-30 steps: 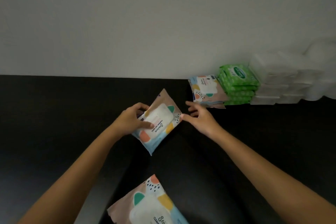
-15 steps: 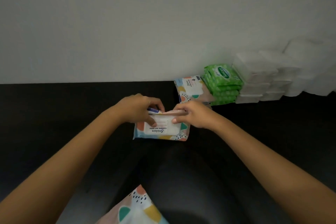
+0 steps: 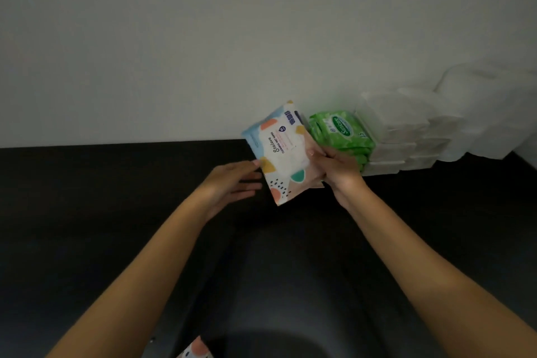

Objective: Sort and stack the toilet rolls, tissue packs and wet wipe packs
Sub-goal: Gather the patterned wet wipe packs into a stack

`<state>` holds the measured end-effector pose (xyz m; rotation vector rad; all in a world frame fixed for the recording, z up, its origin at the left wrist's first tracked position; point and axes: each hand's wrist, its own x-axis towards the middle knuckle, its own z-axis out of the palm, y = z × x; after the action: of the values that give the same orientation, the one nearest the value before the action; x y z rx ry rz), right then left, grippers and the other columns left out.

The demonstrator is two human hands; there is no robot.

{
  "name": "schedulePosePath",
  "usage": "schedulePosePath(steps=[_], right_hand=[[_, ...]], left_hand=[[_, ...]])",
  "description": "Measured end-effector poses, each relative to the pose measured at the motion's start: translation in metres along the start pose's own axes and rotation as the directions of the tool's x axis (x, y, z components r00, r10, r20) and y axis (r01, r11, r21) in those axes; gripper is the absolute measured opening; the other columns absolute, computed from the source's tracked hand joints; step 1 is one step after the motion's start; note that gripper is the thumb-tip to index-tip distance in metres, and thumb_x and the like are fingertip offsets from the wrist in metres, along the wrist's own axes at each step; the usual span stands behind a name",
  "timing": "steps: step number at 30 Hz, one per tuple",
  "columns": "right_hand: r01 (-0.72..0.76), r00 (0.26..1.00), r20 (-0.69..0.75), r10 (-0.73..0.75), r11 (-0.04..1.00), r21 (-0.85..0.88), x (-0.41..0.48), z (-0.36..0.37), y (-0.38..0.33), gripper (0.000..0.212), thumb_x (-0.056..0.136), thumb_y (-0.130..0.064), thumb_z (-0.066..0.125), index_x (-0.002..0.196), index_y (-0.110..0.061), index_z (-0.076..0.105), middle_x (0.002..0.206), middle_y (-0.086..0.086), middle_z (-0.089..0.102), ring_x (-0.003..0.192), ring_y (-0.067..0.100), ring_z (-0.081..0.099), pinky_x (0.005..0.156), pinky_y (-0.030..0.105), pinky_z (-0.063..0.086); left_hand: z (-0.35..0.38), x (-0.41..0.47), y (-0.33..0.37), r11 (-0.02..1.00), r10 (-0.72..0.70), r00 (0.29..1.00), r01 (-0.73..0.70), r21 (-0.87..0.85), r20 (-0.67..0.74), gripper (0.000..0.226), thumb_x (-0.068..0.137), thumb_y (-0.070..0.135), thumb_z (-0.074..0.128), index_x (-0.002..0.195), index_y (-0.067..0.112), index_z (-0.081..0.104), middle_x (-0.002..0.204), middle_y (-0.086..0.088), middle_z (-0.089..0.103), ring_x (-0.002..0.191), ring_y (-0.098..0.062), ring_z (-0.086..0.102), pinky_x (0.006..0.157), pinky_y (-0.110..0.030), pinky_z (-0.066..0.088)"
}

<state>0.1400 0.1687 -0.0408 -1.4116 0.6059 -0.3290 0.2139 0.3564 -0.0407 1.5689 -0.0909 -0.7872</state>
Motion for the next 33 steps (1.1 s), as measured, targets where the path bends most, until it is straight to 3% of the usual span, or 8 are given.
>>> schedulePosePath(steps=[4, 9, 12, 16, 20, 26, 31, 33], right_hand=[[-0.082, 0.994, -0.068, 0.087, 0.994, 0.074, 0.011, 0.001, 0.005, 0.029, 0.087, -0.010, 0.059, 0.116, -0.003, 0.061, 0.117, 0.018, 0.064, 0.105, 0.031, 0.062, 0.091, 0.045, 0.051], [-0.051, 0.997, -0.060, 0.054, 0.997, 0.052, 0.023, 0.002, 0.006, 0.029, 0.091, -0.006, 0.050, 0.118, -0.002, 0.059, 0.120, 0.018, 0.062, 0.111, 0.032, 0.059, 0.098, 0.048, 0.047], [-0.027, 0.999, -0.040, 0.028, 0.999, 0.019, 0.026, 0.006, 0.006, 0.032, 0.090, -0.004, 0.045, 0.120, -0.003, 0.056, 0.122, 0.020, 0.060, 0.111, 0.034, 0.059, 0.092, 0.049, 0.050], [-0.051, 0.998, -0.021, 0.053, 0.994, 0.098, 0.021, 0.004, 0.017, 0.051, 0.090, 0.000, 0.045, 0.139, -0.006, 0.033, 0.123, 0.017, 0.054, 0.100, 0.027, 0.060, 0.064, 0.024, 0.056], [0.008, 1.000, -0.017, -0.008, 1.000, 0.004, 0.011, -0.009, 0.029, 0.038, 0.089, 0.000, 0.050, 0.124, -0.012, 0.045, 0.101, 0.014, 0.057, 0.075, 0.017, 0.061, 0.058, 0.019, 0.054], [0.005, 0.997, 0.077, 0.008, 0.986, -0.167, -0.004, -0.019, 0.042, 0.033, 0.089, 0.002, 0.049, 0.119, -0.012, 0.052, 0.079, 0.000, 0.056, 0.060, 0.012, 0.057, 0.049, 0.015, 0.050], [-0.002, 0.988, 0.148, 0.042, 0.966, -0.260, -0.021, -0.015, 0.046, 0.030, 0.087, 0.003, 0.049, 0.115, -0.007, 0.054, 0.075, 0.002, 0.054, 0.057, 0.011, 0.057, 0.047, 0.015, 0.048], [0.005, 0.979, 0.195, 0.057, 0.953, -0.302, -0.030, -0.014, 0.046, 0.030, 0.087, 0.001, 0.049, 0.115, -0.008, 0.055, 0.076, 0.002, 0.054, 0.058, 0.010, 0.057, 0.049, 0.017, 0.048]], left_hand=[[0.021, 0.018, -0.002, 0.992, 0.032, 0.999, -0.029, -0.121, 0.023, 0.041, 0.086, 0.010, 0.060, 0.126, 0.011, 0.052, 0.100, -0.003, 0.070, 0.088, -0.014, 0.069, 0.072, -0.026, 0.059], [0.037, 0.041, 0.005, 0.991, 0.093, 0.991, -0.101, -0.090, -0.094, 0.045, 0.088, -0.003, 0.052, 0.132, 0.003, 0.047, 0.116, -0.015, 0.063, 0.096, -0.020, 0.064, 0.074, -0.028, 0.055], [0.042, 0.052, 0.007, 0.984, 0.076, 0.979, -0.103, -0.143, -0.188, 0.047, 0.087, -0.008, 0.051, 0.133, -0.001, 0.043, 0.124, -0.023, 0.057, 0.100, -0.027, 0.060, 0.083, -0.032, 0.050], [0.044, 0.061, 0.003, 0.980, 0.035, 0.966, -0.083, -0.179, -0.257, 0.050, 0.086, -0.008, 0.053, 0.134, 0.001, 0.042, 0.125, -0.021, 0.056, 0.098, -0.026, 0.060, 0.086, -0.034, 0.050], [0.045, 0.064, 0.005, 0.992, 0.064, 0.967, -0.089, -0.090, -0.247, 0.049, 0.086, -0.005, 0.055, 0.134, 0.003, 0.044, 0.126, -0.019, 0.057, 0.100, -0.025, 0.062, 0.085, -0.034, 0.052], [0.042, 0.064, 0.011, 0.991, 0.098, 0.971, -0.076, 0.107, -0.219, 0.049, 0.088, -0.001, 0.053, 0.136, 0.006, 0.043, 0.127, -0.018, 0.057, 0.109, -0.027, 0.061, 0.092, -0.037, 0.051], [0.042, 0.054, 0.012, 0.965, 0.151, 0.959, -0.092, 0.244, -0.238, 0.046, 0.091, 0.011, 0.054, 0.136, 0.013, 0.044, 0.123, -0.011, 0.060, 0.082, -0.010, 0.057, 0.063, -0.019, 0.044], [0.041, 0.048, 0.009, 0.952, 0.190, 0.949, -0.116, 0.282, -0.251, 0.047, 0.091, 0.013, 0.054, 0.137, 0.013, 0.043, 0.123, -0.011, 0.059, 0.074, -0.007, 0.051, 0.063, -0.018, 0.043]])
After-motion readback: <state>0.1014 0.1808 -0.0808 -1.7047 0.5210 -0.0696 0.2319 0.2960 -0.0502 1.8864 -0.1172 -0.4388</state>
